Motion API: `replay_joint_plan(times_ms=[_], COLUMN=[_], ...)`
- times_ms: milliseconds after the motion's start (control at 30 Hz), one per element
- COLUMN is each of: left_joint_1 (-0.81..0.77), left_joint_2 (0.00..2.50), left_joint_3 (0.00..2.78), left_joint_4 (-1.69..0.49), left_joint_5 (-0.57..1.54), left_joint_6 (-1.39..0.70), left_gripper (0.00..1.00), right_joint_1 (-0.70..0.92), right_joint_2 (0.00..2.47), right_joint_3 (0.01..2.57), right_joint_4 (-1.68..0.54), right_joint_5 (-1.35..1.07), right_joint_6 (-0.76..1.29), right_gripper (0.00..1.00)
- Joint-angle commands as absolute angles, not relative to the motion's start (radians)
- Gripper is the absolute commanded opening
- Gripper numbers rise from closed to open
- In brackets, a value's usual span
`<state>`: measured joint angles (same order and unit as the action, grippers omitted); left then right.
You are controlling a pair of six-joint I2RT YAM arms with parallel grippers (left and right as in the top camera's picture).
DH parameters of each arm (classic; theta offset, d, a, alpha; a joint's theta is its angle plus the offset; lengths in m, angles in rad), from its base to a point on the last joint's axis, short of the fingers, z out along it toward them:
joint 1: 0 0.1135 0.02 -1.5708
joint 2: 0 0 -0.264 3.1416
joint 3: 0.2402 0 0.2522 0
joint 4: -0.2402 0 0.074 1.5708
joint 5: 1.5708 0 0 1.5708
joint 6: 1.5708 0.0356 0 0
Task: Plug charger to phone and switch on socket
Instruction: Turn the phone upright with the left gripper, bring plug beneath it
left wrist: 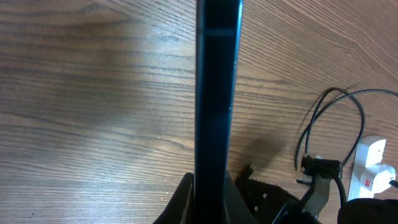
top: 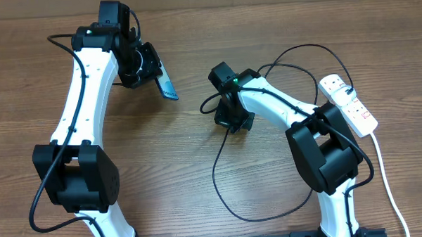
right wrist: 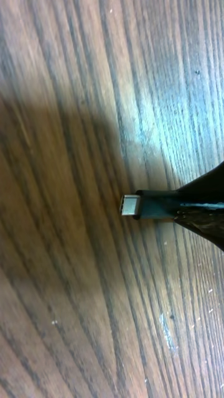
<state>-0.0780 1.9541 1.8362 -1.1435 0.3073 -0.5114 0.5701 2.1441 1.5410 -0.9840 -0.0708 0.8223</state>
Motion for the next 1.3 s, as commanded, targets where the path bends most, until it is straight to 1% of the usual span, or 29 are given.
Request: replay_joint_plan(times_ms=[0,167,333,500,667,733,833,1000,1267], left_joint_1=[-0.078,-0.076,-0.077,-0.077,-0.077,-0.077,-0.080,-0.080,-0.079], left_joint_2=[1.932,1.932,1.932,1.932,1.932,1.932,1.932,1.932,1.933], left_joint_3=[1.863,1.863,1.863,1.863,1.863,1.863,1.863,1.863,1.862], left_joint_4=[-1.115,-1.063,-0.960,-0.841,-0.711,-0.667,-0.653,-0.670,-0.702], left_joint_5=[0.364,0.521,0.715,0.890,1.050,1.163,1.260,1.276,1.277], left_joint_6=[-0.442,-0.363,-0.305,-0.298,-0.297,-0.272,-0.227,-0.188,-0.149], left_gripper=[0.04,0.04,0.04,0.04,0.04,0.04,0.04,0.04,0.04], right_joint_1=[0.576,0.576,0.577,0.588,0.631,0.662,0.705,0.772,0.777], right_joint_2=[2.171,2.101,1.991,1.866,1.757,1.721,1.688,1.636,1.551], right_joint_3=[1.566,1.579,1.579,1.579,1.579,1.579,1.579,1.579,1.579], right_joint_4=[-0.982,-0.981,-0.981,-0.981,-0.981,-0.977,-0.966,-0.967,-0.991], right_joint_5=[-0.069,-0.071,-0.073,-0.089,-0.092,-0.092,-0.087,-0.007,0.081], right_joint_6=[0.776,0.730,0.696,0.648,0.580,0.546,0.503,0.496,0.496], right_gripper=[0.04,0.04,0.04,0.04,0.04,0.04,0.04,0.04,0.04])
